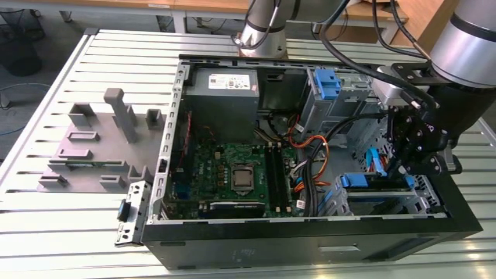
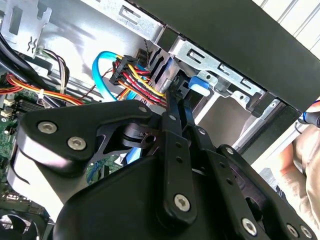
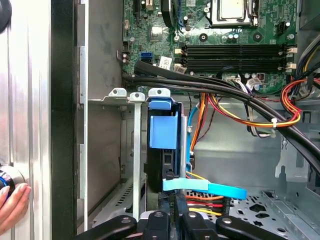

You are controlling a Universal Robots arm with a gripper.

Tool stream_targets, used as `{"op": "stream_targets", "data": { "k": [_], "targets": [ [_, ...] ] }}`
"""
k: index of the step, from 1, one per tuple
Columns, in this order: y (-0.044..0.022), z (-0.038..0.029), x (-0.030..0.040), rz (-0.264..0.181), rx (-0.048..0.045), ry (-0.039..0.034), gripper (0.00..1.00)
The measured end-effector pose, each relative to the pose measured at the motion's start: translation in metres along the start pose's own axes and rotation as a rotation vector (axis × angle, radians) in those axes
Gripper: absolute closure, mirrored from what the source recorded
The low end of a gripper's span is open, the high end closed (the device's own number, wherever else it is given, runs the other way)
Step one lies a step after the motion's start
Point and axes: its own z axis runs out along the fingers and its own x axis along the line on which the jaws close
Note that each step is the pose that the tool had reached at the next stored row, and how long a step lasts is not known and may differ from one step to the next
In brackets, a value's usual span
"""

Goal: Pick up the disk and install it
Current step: 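Insert the second disk wire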

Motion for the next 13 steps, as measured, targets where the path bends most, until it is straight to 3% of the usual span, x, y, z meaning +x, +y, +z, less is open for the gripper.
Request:
{"op": "stream_targets", "data": {
  "k": [11,12,13],
  "targets": [
    [0.0001,0.0015,-0.0003,0.000,0.0000,-0.0026,0.83],
    [0.0001,0.0013,-0.0002,0.000,0.0000,-0.0020,0.76],
    [0.0000,0.0009,-0.0001,0.000,0.0000,-0.0011,0.76]
  ]
}}
